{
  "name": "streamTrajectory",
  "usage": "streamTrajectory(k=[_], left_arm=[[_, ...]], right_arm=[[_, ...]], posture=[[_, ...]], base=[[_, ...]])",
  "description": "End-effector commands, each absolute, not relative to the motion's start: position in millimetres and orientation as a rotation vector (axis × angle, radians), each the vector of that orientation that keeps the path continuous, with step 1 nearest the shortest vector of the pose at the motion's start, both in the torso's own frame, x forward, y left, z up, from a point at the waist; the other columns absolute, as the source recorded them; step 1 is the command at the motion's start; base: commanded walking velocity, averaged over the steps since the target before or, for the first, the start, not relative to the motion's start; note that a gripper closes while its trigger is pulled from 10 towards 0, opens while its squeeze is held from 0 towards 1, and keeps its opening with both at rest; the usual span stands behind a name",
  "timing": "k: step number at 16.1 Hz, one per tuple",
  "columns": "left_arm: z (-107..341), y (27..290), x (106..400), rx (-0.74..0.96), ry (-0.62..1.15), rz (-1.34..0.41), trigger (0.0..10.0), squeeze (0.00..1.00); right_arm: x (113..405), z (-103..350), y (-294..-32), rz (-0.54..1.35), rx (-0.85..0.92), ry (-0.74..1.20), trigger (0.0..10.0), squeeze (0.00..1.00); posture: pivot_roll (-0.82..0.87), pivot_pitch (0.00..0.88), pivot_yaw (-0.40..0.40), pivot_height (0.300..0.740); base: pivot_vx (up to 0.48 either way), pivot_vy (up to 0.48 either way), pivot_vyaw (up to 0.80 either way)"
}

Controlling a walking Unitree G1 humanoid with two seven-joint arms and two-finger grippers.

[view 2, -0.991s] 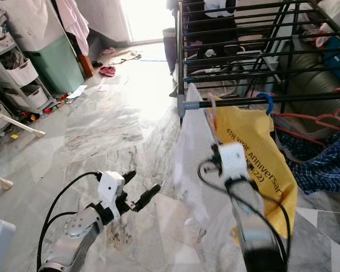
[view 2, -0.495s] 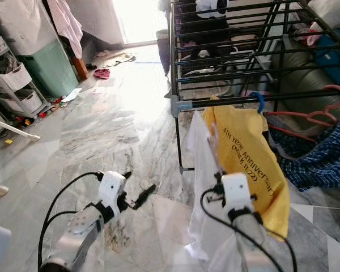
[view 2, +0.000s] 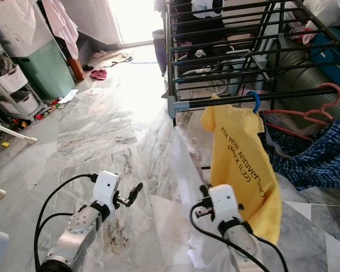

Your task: Hang hanger

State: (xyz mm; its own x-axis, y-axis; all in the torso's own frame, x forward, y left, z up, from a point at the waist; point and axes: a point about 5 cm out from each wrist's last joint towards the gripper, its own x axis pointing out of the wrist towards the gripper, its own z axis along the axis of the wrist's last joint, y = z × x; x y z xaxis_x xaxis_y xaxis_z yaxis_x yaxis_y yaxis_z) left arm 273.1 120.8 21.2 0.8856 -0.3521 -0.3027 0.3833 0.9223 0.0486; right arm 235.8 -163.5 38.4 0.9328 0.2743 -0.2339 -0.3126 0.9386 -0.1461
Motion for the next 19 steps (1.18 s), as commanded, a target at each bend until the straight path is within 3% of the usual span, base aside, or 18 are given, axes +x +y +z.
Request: streamTrajectory(k=[1,8,11,16,19], left_arm=[[18,130,273,0.105,0.303,-0.362,10.0,0.00],[17,154,255,0.043,0.304,-0.187,10.0,0.00],[17,179,238,0.087,0.298,-0.088,10.0,0.00],[25,188,247,0.117,0.301,-0.053,10.0,0.00],[30,171,258,0.137,0.304,-0.107,10.0,0.00]], right_arm=[[241,51,-154,0.342,-0.171,0.151,10.0,0.00],[258,53,-136,0.481,-0.183,0.161,10.0,0.00],[263,50,-116,0.544,-0.169,0.161,10.0,0.00],[276,54,-105,0.523,-0.127,0.142,10.0,0.00],[273,51,-108,0.465,-0.094,0.143,10.0,0.00]], posture=[[-0.21,0.000,0.121,0.740],[-0.07,0.000,0.005,0.740],[-0.01,0.000,-0.052,0.740],[0.01,0.000,0.004,0.740],[-0.04,0.000,0.033,0.740]], base=[[0.000,0.000,0.00],[0.000,0.000,0.00],[0.000,0.000,0.00],[0.000,0.000,0.00],[0.000,0.000,0.00]])
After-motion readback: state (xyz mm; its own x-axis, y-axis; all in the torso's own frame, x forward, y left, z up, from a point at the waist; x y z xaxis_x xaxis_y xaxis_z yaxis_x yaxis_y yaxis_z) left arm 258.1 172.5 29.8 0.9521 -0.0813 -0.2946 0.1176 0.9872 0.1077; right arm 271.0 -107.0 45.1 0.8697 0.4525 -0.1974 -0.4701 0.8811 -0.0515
